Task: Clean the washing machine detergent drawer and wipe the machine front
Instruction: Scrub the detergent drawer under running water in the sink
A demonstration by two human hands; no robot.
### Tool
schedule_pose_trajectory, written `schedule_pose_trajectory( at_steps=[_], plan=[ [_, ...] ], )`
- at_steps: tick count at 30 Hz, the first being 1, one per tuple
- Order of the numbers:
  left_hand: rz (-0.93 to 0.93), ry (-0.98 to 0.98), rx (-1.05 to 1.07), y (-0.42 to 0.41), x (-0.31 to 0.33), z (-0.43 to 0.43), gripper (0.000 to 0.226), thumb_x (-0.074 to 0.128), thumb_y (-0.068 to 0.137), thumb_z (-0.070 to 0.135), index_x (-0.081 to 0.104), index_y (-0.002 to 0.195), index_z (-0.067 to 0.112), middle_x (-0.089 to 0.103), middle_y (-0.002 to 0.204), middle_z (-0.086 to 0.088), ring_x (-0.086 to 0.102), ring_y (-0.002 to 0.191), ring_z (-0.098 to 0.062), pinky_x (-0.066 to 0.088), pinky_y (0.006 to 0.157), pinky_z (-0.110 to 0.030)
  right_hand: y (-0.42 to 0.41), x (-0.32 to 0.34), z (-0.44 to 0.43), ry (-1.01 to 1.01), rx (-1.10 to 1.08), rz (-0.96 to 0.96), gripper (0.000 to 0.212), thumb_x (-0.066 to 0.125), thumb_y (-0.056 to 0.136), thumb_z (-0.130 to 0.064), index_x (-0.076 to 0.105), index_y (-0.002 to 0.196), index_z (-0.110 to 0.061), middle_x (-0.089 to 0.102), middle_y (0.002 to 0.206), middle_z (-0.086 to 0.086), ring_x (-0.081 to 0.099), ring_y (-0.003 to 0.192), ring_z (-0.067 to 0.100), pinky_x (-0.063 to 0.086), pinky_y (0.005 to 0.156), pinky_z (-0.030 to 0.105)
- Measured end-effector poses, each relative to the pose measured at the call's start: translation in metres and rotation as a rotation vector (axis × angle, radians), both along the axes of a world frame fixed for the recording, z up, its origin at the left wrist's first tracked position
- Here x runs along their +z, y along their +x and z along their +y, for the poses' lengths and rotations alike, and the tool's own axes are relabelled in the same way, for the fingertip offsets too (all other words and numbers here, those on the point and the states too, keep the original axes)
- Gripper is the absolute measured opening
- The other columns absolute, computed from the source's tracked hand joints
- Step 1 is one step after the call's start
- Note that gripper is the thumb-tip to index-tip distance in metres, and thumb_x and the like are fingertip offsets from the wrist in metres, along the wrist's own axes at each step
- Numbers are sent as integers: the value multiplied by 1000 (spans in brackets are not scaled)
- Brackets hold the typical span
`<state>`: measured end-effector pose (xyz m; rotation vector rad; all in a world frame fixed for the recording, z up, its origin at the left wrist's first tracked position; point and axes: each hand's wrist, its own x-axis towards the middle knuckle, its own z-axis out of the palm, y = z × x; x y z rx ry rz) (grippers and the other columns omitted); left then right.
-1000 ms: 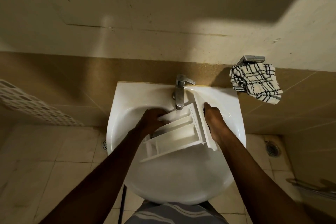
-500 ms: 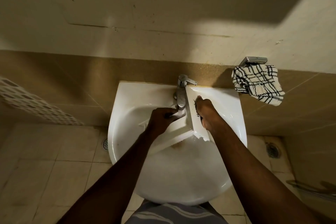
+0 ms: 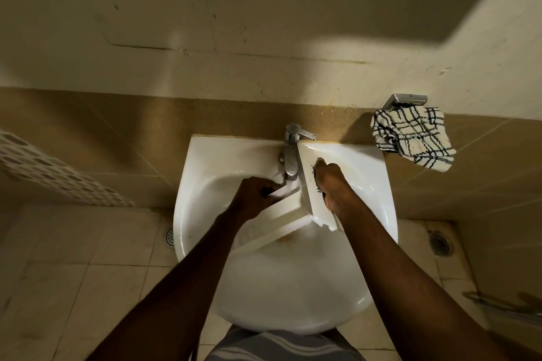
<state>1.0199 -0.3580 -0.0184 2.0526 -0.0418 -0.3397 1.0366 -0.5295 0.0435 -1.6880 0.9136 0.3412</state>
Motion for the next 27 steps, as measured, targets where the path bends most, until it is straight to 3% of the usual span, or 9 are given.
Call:
schedule_pose_trajectory(
  at_steps=[3,6,10,14,17,20,21,24,27],
  plan=[
    [-16,150,-162,7,5,1,19,87,73,11,77,86,3,73,83,-6,70,80,-22,56,76,-27,-1,-1,-1,-16,-9,-6,50,33,105,-37,46,136,0,57,131,17,57,114,31,46,99,39],
    [-114,173,-149,13,15,-18,24,83,78,23,72,67,6,66,65,-3,61,65,-16,40,66,-23,-2,1,-1,-20,-2,-8,49,33,105,-36,46,136,0,56,130,17,57,116,32,47,99,39],
    [-43,-61,34,1,6,-23,17,84,78,20,80,87,6,77,84,-9,61,72,1,45,75,-19,-3,3,0,0,-6,-21,49,34,105,-36,47,134,1,58,128,17,58,111,31,48,98,38],
    [-53,9,-38,6,-2,-12,27,83,76,5,75,100,-2,75,97,-14,62,83,-10,44,74,-9,-4,1,0,-2,-7,-3,49,34,104,-37,49,133,0,59,126,15,59,111,32,48,99,40],
    [-137,96,-195,11,5,-13,19,79,80,5,74,96,-3,67,84,-6,52,71,-6,37,63,-2,-4,0,0,-37,2,-16,48,33,105,-35,50,130,3,60,122,18,58,112,33,47,96,38],
    [-148,39,-111,7,3,-22,21,78,84,19,71,76,1,60,69,-5,48,63,-9,37,60,-23,-4,0,1,-28,10,-31,48,33,105,-35,51,128,3,60,111,16,60,105,32,49,97,41],
    [-134,-14,-47,4,2,-25,22,78,84,19,71,74,2,58,66,-3,48,62,-8,37,61,-24,-4,0,1,-25,12,-32,48,33,105,-36,51,129,2,58,108,15,59,103,31,50,96,41],
    [-125,-52,13,-5,-3,-27,15,74,87,10,72,77,-1,60,71,-6,53,63,-11,35,63,-9,-3,0,0,-26,19,-18,48,33,105,-37,50,131,1,59,113,15,60,106,31,49,95,40],
    [-105,-90,-26,-4,-5,-23,11,71,89,6,73,81,-1,62,76,-8,55,68,-6,36,69,-10,-3,1,0,-39,28,-7,50,31,105,-38,49,133,0,59,123,18,60,110,34,49,99,44]
  ],
)
